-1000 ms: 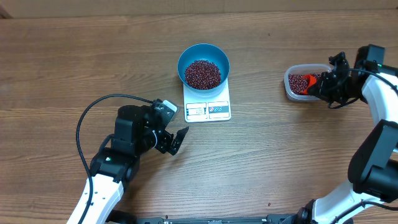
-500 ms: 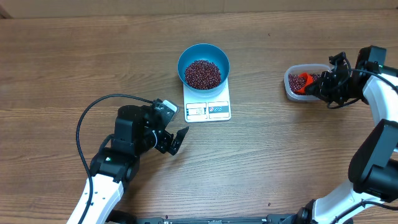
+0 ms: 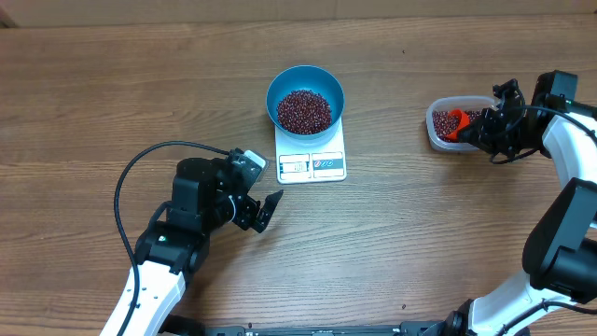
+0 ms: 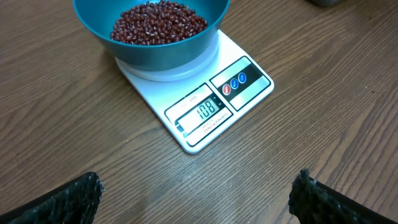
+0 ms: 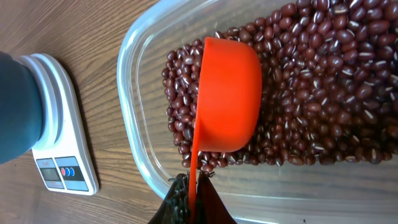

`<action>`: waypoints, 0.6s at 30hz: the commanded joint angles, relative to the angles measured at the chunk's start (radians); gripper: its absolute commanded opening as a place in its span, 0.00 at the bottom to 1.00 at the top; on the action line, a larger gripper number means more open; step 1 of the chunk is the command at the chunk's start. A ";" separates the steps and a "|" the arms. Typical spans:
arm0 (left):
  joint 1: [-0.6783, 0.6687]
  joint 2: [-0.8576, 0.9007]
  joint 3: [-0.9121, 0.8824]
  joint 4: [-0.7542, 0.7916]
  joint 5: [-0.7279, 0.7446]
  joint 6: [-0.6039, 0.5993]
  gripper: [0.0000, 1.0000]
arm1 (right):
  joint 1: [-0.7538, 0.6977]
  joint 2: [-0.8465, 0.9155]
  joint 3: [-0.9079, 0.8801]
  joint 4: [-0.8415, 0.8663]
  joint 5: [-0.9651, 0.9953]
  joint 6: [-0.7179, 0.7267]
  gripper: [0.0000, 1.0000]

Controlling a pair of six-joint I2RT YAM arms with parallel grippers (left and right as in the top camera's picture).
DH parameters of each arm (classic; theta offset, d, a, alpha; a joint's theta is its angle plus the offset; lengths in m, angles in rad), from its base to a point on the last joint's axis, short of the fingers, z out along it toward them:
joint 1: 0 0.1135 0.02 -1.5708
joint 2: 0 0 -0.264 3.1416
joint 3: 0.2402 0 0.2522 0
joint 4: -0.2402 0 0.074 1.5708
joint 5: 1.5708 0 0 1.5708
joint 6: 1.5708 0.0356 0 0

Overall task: Scoop item into bowl and weigh 150g on scale
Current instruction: 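Scoop beans from the tub again with the right gripper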

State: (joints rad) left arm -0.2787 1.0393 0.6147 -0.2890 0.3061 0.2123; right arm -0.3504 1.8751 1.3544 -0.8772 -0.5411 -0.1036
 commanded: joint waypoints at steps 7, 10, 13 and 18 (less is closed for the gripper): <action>0.003 0.008 0.000 0.001 -0.002 -0.011 0.99 | 0.072 0.065 -0.007 0.005 0.006 0.002 0.04; 0.003 0.008 0.000 0.001 -0.002 -0.011 0.99 | 0.093 0.065 -0.006 -0.003 -0.001 0.002 0.04; 0.003 0.008 0.000 0.001 -0.002 -0.011 1.00 | 0.089 0.065 -0.006 -0.012 -0.050 0.002 0.04; 0.003 0.008 0.000 0.001 -0.002 -0.011 1.00 | 0.036 0.065 -0.005 -0.014 -0.147 0.002 0.04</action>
State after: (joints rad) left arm -0.2787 1.0393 0.6147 -0.2890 0.3061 0.2123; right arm -0.2966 1.9186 1.3544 -0.8829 -0.5812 -0.1036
